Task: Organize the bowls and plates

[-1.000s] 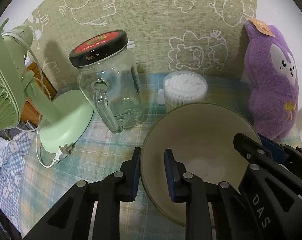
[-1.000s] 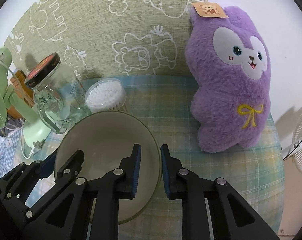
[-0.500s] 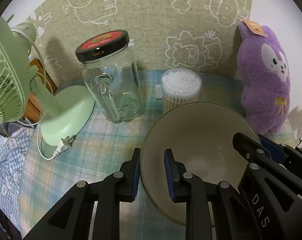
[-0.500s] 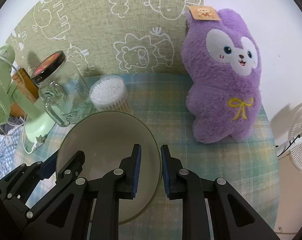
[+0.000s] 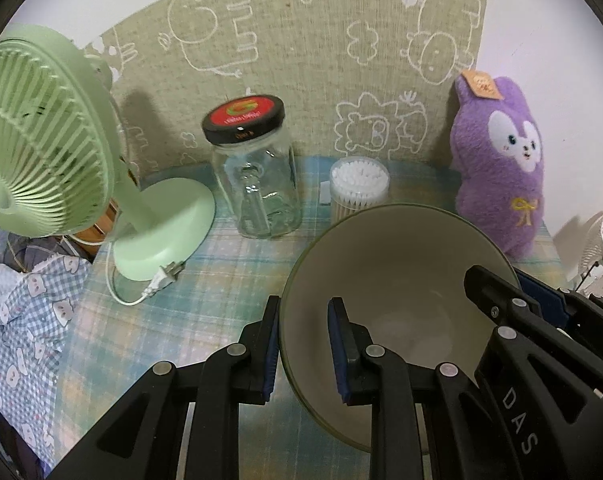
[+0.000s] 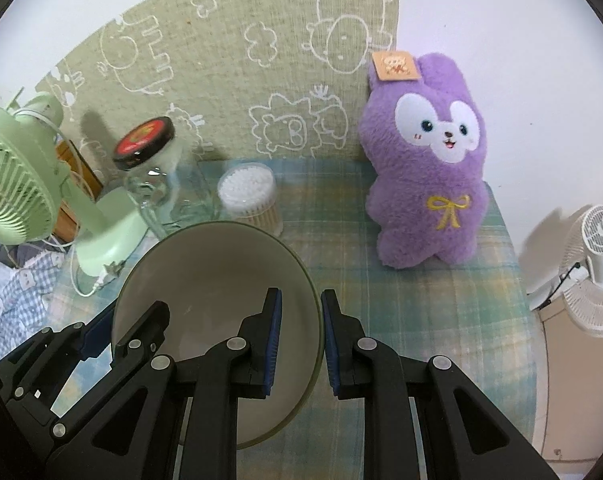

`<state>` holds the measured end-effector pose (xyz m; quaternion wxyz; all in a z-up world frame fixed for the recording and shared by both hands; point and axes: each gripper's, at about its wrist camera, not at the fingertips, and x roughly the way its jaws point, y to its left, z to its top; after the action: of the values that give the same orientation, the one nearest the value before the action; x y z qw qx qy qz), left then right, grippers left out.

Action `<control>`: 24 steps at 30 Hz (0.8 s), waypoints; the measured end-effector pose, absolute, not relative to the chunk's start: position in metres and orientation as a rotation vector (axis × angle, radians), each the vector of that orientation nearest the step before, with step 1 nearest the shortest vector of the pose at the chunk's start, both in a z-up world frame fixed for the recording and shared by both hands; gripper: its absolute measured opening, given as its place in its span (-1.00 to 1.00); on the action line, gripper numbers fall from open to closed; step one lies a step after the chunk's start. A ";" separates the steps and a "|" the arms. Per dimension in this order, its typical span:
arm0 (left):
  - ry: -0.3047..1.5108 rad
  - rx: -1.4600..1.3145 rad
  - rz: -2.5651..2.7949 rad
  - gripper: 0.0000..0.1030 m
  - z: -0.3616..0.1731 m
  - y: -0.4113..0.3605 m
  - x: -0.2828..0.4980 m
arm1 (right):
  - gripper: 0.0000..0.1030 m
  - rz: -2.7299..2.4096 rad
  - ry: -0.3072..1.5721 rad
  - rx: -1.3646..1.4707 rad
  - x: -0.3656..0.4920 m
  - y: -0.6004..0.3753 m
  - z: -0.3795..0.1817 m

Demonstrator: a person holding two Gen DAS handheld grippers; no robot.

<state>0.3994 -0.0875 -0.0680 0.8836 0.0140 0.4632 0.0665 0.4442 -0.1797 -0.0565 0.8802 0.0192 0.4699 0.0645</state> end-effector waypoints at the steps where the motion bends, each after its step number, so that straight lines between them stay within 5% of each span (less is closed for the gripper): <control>1: 0.959 0.029 0.137 -0.60 -0.064 -0.087 0.395 | -0.55 0.133 0.977 0.040 0.441 -0.178 -0.053; 24: 0.867 0.038 0.050 -0.60 0.020 -0.070 0.302 | -0.55 0.049 0.883 0.053 0.331 -0.168 0.040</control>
<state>0.3017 -0.0702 0.0203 0.9069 0.0182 0.4201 0.0244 0.3306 -0.1675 0.0399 0.9034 0.0257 0.4274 0.0237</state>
